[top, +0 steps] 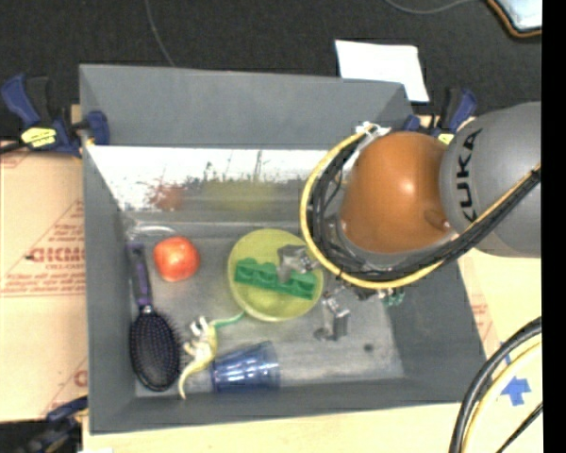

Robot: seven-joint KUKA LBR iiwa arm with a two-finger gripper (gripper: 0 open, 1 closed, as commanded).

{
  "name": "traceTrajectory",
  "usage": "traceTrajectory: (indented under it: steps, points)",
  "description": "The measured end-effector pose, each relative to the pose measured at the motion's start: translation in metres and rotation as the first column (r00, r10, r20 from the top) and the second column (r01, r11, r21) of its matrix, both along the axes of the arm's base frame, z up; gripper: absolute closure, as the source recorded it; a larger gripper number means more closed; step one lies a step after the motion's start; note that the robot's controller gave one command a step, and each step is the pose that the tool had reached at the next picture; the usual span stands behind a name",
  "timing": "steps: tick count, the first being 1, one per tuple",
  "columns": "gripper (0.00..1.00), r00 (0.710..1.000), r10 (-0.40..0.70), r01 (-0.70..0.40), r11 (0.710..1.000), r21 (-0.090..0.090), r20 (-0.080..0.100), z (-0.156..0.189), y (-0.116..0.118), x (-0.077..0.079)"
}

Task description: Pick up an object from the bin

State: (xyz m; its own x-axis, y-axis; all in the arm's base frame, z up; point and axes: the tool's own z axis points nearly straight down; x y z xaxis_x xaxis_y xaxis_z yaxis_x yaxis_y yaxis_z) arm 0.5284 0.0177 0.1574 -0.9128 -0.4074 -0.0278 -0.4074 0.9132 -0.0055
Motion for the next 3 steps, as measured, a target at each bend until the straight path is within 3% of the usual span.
traceTrajectory:
  steps: [1, 2, 3]
  points:
    - [0.00, 0.997, 0.067, -0.067, 0.998, 0.002, -0.028, -0.043, 0.064, -0.004]
    - [0.00, 0.964, 0.268, -0.268, 0.964, -0.008, -0.006, -0.032, -0.001, 0.025]
    - [0.00, 0.958, 0.287, -0.287, 0.958, -0.011, -0.016, -0.016, -0.015, 0.021]
